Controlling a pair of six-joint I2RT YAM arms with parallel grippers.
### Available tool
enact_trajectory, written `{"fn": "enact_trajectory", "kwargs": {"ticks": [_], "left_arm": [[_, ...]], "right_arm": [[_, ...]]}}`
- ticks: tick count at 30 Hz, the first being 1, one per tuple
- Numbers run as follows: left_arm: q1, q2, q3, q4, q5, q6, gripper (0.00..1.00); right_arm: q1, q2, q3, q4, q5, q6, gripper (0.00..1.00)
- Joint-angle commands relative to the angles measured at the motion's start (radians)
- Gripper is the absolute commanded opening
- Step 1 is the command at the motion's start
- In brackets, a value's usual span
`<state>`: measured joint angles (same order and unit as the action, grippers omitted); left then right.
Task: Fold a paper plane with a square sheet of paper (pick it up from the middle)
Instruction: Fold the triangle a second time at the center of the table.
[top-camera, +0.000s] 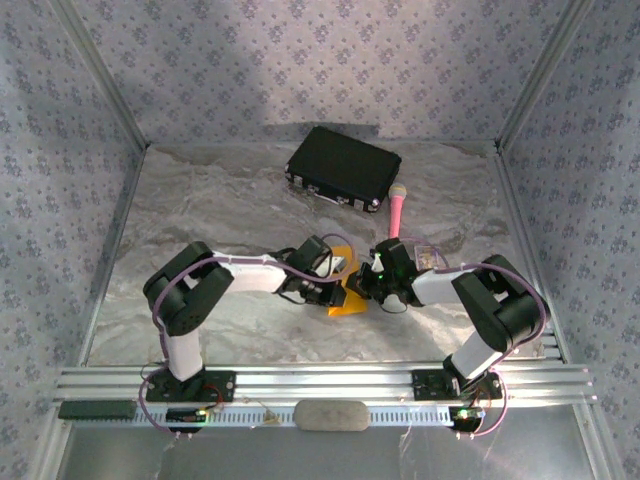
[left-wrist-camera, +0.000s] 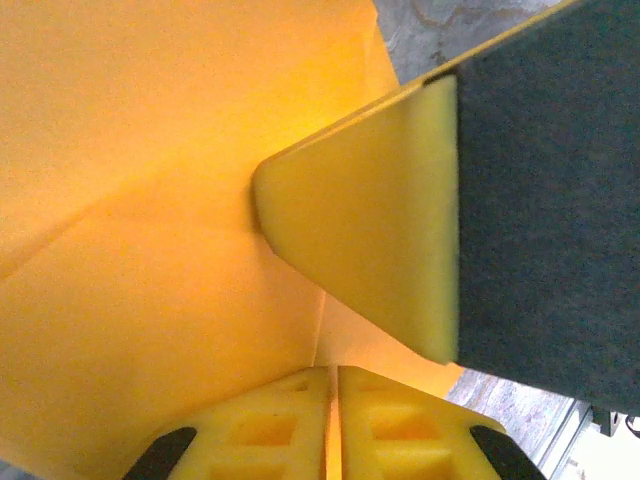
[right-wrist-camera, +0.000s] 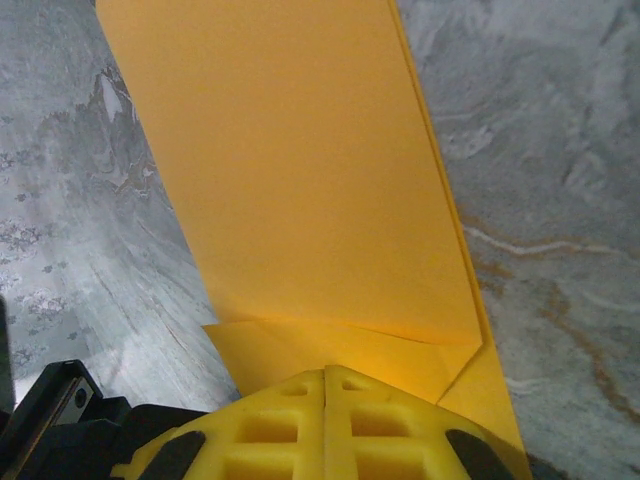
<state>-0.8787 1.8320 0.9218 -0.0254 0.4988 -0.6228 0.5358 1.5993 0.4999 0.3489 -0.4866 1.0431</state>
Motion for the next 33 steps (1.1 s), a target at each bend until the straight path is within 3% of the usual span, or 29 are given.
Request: {"fn": "enact_trajectory", "kwargs": {"ticks": [1, 18, 24, 33], "left_arm": [[-0.013, -0.032, -0.056, -0.067, -0.019, 0.027, 0.11], [-0.029, -0.202, -0.164, -0.129, -0.098, 0.061, 0.10], [-0.021, -0.290, -0.125, -0.069, -0.108, 0.025, 0.01], [-0.022, -0.132, -0.034, 0.029, -0.014, -0.033, 0.00]], "right_arm": [[-0.014, 0.024, -0.035, -0.074, 0.036, -0.008, 0.00], [-0.017, 0.022, -0.039, -0.076, 0.036, -0.010, 0.00], [-0.017, 0.010, -0.038, -0.086, 0.037, -0.009, 0.00], [-0.019, 0.011, -0.036, -0.094, 0.038, -0.010, 0.00]]}}
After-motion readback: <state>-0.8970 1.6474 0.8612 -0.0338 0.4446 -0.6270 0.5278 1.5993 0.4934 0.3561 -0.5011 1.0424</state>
